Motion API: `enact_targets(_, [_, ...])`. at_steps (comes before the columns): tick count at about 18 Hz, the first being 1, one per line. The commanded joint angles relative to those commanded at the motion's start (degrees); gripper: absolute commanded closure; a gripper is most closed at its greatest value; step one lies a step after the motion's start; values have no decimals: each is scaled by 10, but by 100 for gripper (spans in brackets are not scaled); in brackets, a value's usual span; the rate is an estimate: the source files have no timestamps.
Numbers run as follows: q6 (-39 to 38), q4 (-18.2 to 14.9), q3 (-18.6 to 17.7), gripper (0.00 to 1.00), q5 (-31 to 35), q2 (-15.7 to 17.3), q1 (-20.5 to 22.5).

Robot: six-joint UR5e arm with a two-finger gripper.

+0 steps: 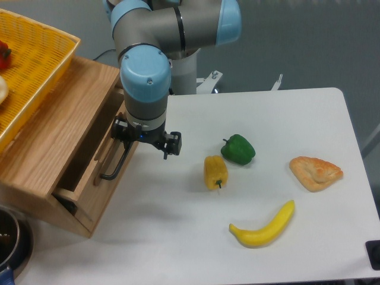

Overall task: Slide the top drawer open
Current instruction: 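Pull the handle outward, sliding the drawer out of the cabinet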

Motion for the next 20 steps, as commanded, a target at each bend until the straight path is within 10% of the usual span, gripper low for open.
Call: enact_targets(20, [33,18,9,0,0,-11,40])
